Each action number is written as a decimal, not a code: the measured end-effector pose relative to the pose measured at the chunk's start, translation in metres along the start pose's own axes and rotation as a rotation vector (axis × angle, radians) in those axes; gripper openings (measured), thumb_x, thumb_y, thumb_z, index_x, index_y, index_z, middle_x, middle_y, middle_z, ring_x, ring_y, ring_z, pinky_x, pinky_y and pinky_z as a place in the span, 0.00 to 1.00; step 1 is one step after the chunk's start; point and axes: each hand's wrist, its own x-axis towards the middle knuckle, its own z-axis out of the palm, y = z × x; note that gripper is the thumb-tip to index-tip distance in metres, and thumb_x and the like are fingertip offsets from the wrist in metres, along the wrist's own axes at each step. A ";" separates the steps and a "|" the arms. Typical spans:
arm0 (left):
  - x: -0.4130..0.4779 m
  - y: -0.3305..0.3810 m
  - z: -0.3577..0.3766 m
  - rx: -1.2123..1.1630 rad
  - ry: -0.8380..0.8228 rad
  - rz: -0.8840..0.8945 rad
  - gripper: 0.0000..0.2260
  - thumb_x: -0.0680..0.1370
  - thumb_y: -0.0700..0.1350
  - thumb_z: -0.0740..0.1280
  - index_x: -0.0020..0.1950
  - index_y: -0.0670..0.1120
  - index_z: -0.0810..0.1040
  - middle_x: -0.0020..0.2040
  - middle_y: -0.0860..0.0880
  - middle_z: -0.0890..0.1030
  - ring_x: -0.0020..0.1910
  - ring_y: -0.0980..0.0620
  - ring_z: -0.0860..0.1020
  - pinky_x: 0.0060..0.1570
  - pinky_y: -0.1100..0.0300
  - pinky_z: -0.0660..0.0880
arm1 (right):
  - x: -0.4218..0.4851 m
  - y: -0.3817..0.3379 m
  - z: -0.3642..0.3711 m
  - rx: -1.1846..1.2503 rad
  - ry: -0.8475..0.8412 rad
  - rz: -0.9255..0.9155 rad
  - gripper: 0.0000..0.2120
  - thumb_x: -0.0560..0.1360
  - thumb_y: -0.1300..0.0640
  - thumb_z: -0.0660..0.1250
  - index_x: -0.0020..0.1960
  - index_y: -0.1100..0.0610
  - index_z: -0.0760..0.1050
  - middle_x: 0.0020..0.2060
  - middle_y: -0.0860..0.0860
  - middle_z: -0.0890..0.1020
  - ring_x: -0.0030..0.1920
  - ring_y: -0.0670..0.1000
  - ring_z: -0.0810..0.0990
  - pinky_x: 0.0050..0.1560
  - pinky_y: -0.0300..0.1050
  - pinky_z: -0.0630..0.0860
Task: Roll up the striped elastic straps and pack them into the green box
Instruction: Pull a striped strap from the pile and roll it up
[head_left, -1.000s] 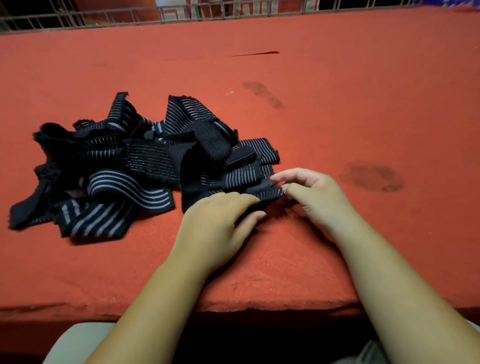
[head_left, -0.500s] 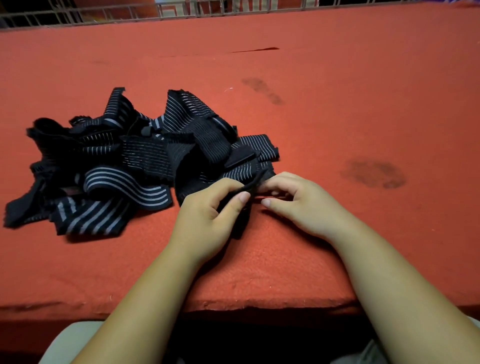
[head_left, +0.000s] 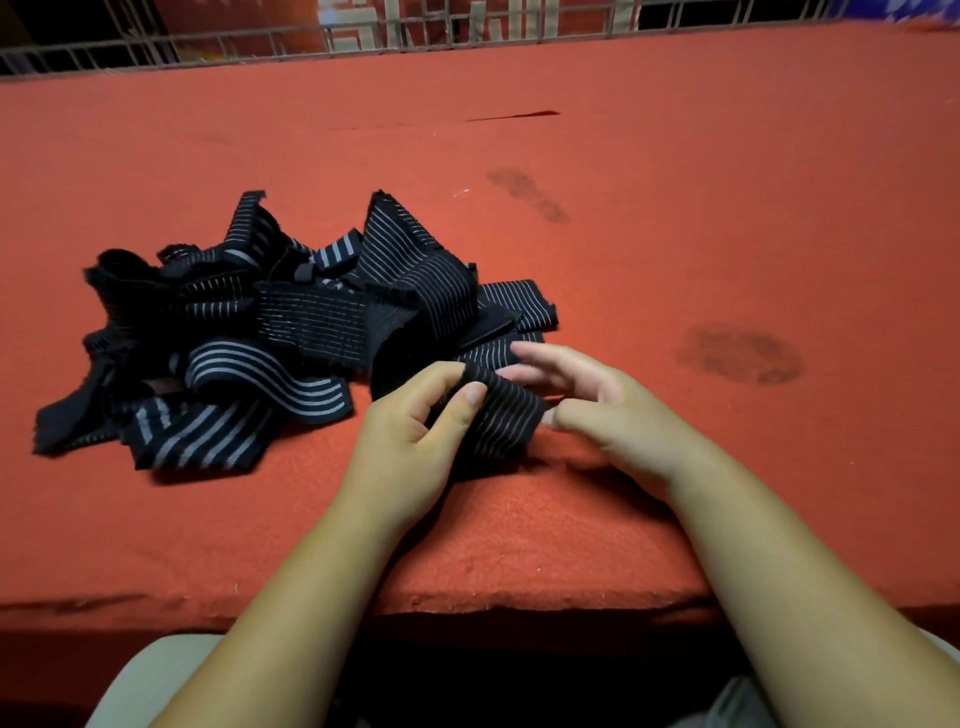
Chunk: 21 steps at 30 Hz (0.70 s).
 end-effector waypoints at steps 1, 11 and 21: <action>0.000 0.000 0.000 0.028 0.001 0.013 0.07 0.85 0.46 0.67 0.59 0.49 0.85 0.52 0.57 0.86 0.54 0.55 0.84 0.57 0.59 0.78 | -0.003 -0.001 0.003 0.087 -0.015 0.015 0.35 0.71 0.64 0.64 0.78 0.54 0.71 0.64 0.47 0.85 0.62 0.48 0.83 0.58 0.38 0.78; 0.021 0.010 -0.036 0.554 0.384 0.085 0.07 0.81 0.47 0.75 0.56 0.47 0.82 0.52 0.50 0.79 0.53 0.47 0.76 0.57 0.55 0.70 | -0.019 -0.015 0.035 -0.155 0.019 0.024 0.09 0.77 0.53 0.69 0.54 0.49 0.87 0.50 0.47 0.87 0.52 0.44 0.83 0.60 0.47 0.75; 0.030 0.003 -0.056 0.423 0.213 0.016 0.19 0.77 0.40 0.65 0.64 0.51 0.86 0.52 0.53 0.82 0.56 0.52 0.80 0.61 0.56 0.75 | 0.021 -0.031 0.059 -0.390 0.251 -0.093 0.06 0.82 0.52 0.72 0.54 0.45 0.87 0.52 0.46 0.84 0.46 0.46 0.85 0.52 0.39 0.78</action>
